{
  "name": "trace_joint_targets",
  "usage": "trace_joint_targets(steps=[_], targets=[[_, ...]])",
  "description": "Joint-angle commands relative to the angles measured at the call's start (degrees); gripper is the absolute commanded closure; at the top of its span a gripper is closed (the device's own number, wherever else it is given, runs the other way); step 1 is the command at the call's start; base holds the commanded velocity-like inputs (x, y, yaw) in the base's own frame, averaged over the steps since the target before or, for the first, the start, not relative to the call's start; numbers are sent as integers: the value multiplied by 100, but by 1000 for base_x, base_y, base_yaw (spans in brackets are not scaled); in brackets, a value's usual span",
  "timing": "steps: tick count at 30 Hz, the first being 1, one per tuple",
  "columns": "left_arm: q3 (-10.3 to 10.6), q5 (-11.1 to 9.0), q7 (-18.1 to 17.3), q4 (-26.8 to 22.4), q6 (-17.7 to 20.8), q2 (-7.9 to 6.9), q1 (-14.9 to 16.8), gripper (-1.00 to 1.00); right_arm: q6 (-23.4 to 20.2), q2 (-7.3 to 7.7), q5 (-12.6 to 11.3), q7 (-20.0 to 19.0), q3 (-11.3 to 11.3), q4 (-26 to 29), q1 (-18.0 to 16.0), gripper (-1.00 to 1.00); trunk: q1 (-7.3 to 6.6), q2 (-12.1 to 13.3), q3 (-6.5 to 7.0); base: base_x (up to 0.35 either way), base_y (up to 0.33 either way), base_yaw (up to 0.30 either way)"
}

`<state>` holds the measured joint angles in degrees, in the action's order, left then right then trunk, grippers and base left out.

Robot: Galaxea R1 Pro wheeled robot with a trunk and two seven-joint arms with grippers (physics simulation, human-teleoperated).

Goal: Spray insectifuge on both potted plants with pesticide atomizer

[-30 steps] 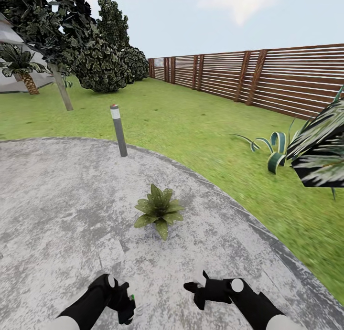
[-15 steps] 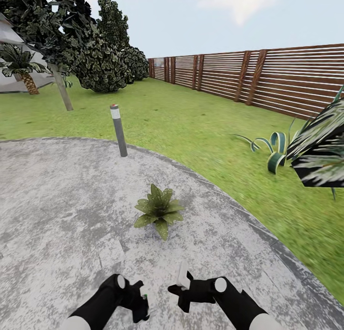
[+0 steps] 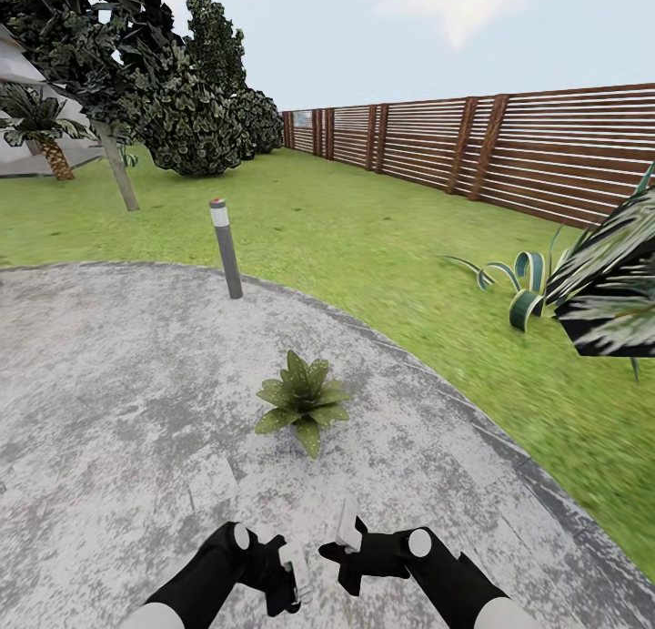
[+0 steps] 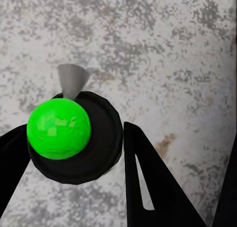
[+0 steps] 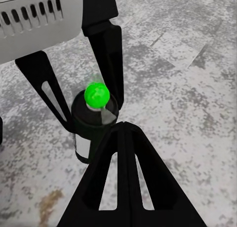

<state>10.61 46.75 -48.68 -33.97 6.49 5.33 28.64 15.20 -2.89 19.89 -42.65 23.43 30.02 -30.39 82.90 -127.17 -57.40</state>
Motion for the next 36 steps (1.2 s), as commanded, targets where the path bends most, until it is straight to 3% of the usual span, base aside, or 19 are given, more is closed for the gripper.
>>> trace_joint_targets(steps=[1,11,36], targets=[[4,-6,-26,-11,53,11,1,100,35,-1,59,1,-5,4,-2,100,-1,-2,-5,0,0,0],[3,-156,-19,-13,45,41,1,100,35,-1,59,2,-5,4,-2,100,-1,-2,-5,0,0,0],[3,-178,-10,-18,45,206,6,100,35,-1,59,3,-5,4,-2,100,-1,-2,-5,0,0,0]])
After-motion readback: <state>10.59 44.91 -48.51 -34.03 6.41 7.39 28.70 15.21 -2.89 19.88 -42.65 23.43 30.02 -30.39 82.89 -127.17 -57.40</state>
